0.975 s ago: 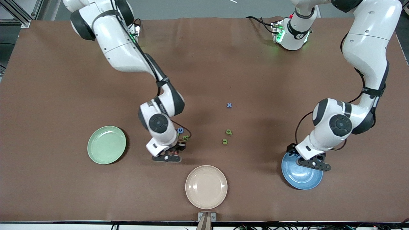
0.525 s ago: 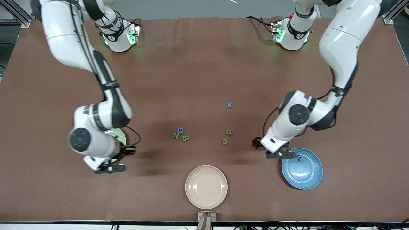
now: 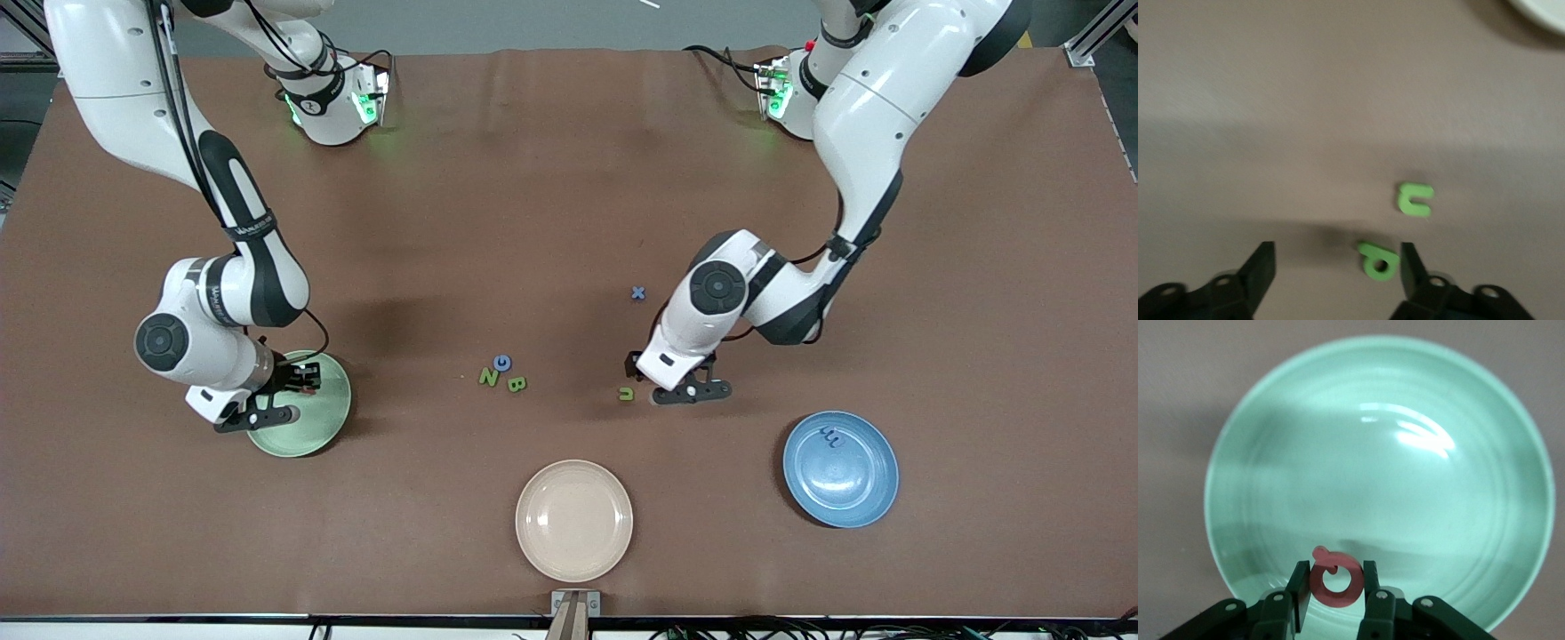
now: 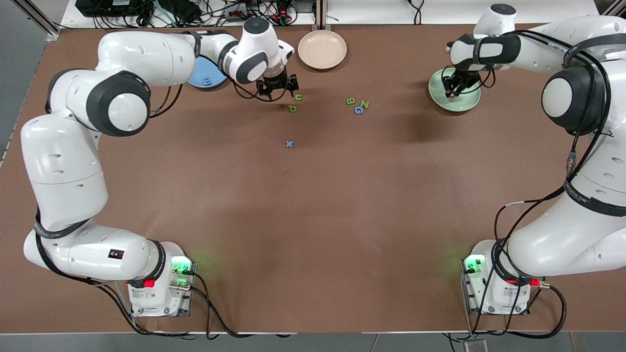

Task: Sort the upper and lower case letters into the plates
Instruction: 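Carry the pink Q over the green plate with the right gripper, then release the Q into the green plate while the left gripper grasps the d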

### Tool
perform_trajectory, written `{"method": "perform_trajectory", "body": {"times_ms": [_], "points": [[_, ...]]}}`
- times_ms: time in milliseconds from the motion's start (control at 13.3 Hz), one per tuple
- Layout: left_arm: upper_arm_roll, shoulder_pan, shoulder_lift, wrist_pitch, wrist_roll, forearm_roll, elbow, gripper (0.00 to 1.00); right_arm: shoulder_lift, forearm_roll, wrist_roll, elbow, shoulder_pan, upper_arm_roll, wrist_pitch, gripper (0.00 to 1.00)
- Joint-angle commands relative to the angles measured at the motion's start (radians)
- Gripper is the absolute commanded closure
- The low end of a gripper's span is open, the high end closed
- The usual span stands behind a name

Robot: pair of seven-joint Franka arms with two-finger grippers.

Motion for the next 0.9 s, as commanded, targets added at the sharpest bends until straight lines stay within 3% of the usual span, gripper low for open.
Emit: {"method": "perform_trajectory", "body": {"times_ms": [0,75,375,675,825], "points": [[0.010,-0.044,0.050,-0.006,-0.053,0.003,0.068,0.26,-0.054,0.017,-0.017,-0.070,-0.021,0.021,0.022,0.37],[0.010,-0.053,0.064,-0.006,-0.064,0.003,0.081,0.28,-0.054,0.017,-0.017,-0.066,-0.021,0.021,0.017,0.02],[0.027,-0.067,0.079,-0.007,-0.073,0.014,0.086,0.37,-0.052,0.018,0.059,0.038,0.015,0.021,-0.016,0.00],[0.070,-0.119,0.091,-0.007,-0.075,0.005,0.089,0.44,0.020,0.020,0.413,0.179,0.169,0.021,-0.049,0.00],[0.070,-0.122,0.091,-0.007,-0.075,0.003,0.089,0.53,0.077,0.006,0.581,0.255,0.242,0.021,-0.049,0.00]]}}
